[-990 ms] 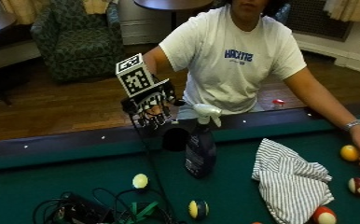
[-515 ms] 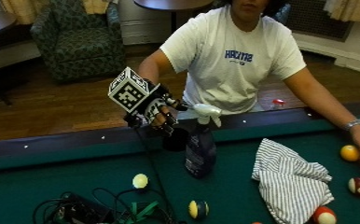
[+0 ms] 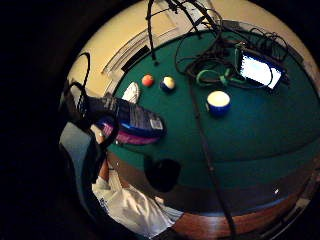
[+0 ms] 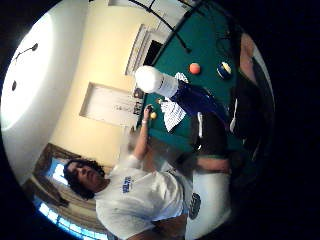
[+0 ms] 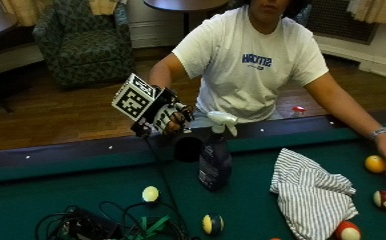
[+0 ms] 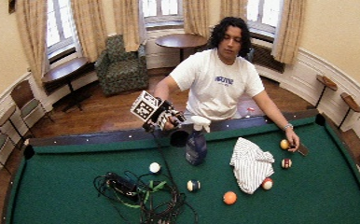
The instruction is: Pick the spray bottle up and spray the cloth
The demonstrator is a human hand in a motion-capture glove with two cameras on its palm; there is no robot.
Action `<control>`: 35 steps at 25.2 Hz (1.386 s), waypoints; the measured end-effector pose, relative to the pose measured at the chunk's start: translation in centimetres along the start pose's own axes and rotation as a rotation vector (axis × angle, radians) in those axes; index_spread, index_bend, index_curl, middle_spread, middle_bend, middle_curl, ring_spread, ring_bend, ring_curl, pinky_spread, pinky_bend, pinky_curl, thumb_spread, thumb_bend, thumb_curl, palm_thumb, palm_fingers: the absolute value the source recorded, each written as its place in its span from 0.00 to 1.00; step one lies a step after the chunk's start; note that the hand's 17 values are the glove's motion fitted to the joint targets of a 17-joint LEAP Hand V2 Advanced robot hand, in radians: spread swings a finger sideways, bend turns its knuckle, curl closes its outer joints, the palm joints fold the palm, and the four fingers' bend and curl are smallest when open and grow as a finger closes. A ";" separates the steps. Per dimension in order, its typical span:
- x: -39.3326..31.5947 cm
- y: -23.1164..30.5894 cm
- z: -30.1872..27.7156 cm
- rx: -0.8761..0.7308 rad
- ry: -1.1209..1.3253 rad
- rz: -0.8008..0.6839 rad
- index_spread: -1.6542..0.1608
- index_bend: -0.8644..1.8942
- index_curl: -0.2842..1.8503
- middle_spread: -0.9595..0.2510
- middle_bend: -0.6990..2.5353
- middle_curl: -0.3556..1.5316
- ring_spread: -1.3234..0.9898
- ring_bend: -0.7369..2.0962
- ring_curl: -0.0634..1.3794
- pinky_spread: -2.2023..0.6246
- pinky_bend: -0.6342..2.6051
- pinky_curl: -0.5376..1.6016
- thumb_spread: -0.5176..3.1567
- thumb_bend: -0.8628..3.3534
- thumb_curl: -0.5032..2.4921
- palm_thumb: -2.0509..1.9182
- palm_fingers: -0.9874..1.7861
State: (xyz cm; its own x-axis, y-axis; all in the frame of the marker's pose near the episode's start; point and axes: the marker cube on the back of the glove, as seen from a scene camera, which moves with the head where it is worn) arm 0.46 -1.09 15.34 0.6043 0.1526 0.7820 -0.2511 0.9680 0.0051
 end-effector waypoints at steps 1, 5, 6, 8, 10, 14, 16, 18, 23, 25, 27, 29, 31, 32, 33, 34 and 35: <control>0.0 0.0 -0.1 0.000 -0.012 0.005 0.75 0.40 0.25 0.63 0.34 0.40 0.49 0.52 0.33 0.69 0.43 0.46 0.38 0.22 0.31 0.73 0.86; 0.1 0.0 -0.2 -0.008 -0.080 0.020 0.75 0.44 0.28 0.62 0.39 0.44 0.49 0.54 0.35 0.70 0.45 0.47 0.41 0.22 0.32 0.74 0.89; 0.2 0.0 -0.2 -0.014 -0.091 0.021 0.76 0.46 0.29 0.62 0.40 0.44 0.49 0.54 0.36 0.70 0.45 0.48 0.41 0.22 0.32 0.74 0.89; 0.2 0.2 -0.2 -0.025 -0.098 0.020 0.76 0.48 0.31 0.62 0.41 0.46 0.48 0.56 0.38 0.70 0.46 0.49 0.42 0.22 0.32 0.74 0.88; 0.2 0.3 -0.2 -0.036 -0.097 0.018 0.76 0.51 0.32 0.62 0.43 0.48 0.48 0.57 0.39 0.71 0.47 0.50 0.42 0.22 0.33 0.74 0.87; 0.1 0.4 -0.2 -0.037 -0.096 0.020 0.77 0.55 0.35 0.61 0.45 0.51 0.48 0.59 0.42 0.71 0.49 0.52 0.42 0.22 0.34 0.74 0.84; 0.2 0.5 -0.2 -0.025 -0.094 0.021 0.77 0.57 0.36 0.61 0.46 0.52 0.48 0.60 0.43 0.71 0.50 0.53 0.42 0.22 0.35 0.74 0.83; 0.2 0.4 -0.3 -0.009 -0.092 0.026 0.77 0.58 0.38 0.61 0.48 0.53 0.48 0.61 0.44 0.71 0.51 0.54 0.42 0.22 0.35 0.74 0.82; 0.5 0.3 -0.3 -0.009 -0.140 0.056 0.78 0.56 0.39 0.62 0.48 0.55 0.49 0.62 0.45 0.71 0.51 0.55 0.43 0.20 0.35 0.72 0.79; 0.6 0.3 -0.3 -0.017 -0.150 0.063 0.78 0.55 0.39 0.62 0.47 0.54 0.49 0.62 0.45 0.71 0.50 0.55 0.45 0.20 0.35 0.71 0.79; 0.7 0.4 -0.4 -0.018 -0.143 0.062 0.78 0.53 0.39 0.63 0.47 0.54 0.49 0.61 0.44 0.71 0.49 0.54 0.46 0.20 0.34 0.70 0.79; 0.6 0.4 -0.5 -0.016 -0.136 0.061 0.78 0.51 0.38 0.64 0.45 0.53 0.50 0.60 0.43 0.70 0.47 0.53 0.47 0.20 0.34 0.69 0.77; 0.5 0.5 -0.6 -0.016 -0.130 0.060 0.78 0.48 0.37 0.65 0.43 0.52 0.50 0.59 0.42 0.69 0.46 0.52 0.48 0.20 0.33 0.69 0.77; 0.4 0.5 -0.5 -0.018 -0.126 0.060 0.78 0.46 0.36 0.65 0.43 0.51 0.50 0.58 0.41 0.69 0.45 0.51 0.48 0.20 0.33 0.68 0.76; 0.4 0.6 -0.5 -0.021 -0.121 0.060 0.78 0.45 0.36 0.65 0.42 0.50 0.50 0.57 0.41 0.69 0.44 0.50 0.48 0.20 0.33 0.68 0.75; 0.4 0.7 -0.4 -0.024 -0.114 0.058 0.77 0.43 0.35 0.65 0.41 0.49 0.50 0.56 0.40 0.69 0.44 0.50 0.48 0.20 0.33 0.68 0.75; 0.3 0.8 -0.4 -0.028 -0.107 0.056 0.77 0.42 0.35 0.66 0.40 0.48 0.51 0.56 0.39 0.69 0.43 0.49 0.48 0.20 0.33 0.68 0.74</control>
State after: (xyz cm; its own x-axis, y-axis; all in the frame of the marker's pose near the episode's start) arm 0.76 -0.22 15.36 0.5054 0.1857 0.8427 -0.2599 0.9640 -0.0565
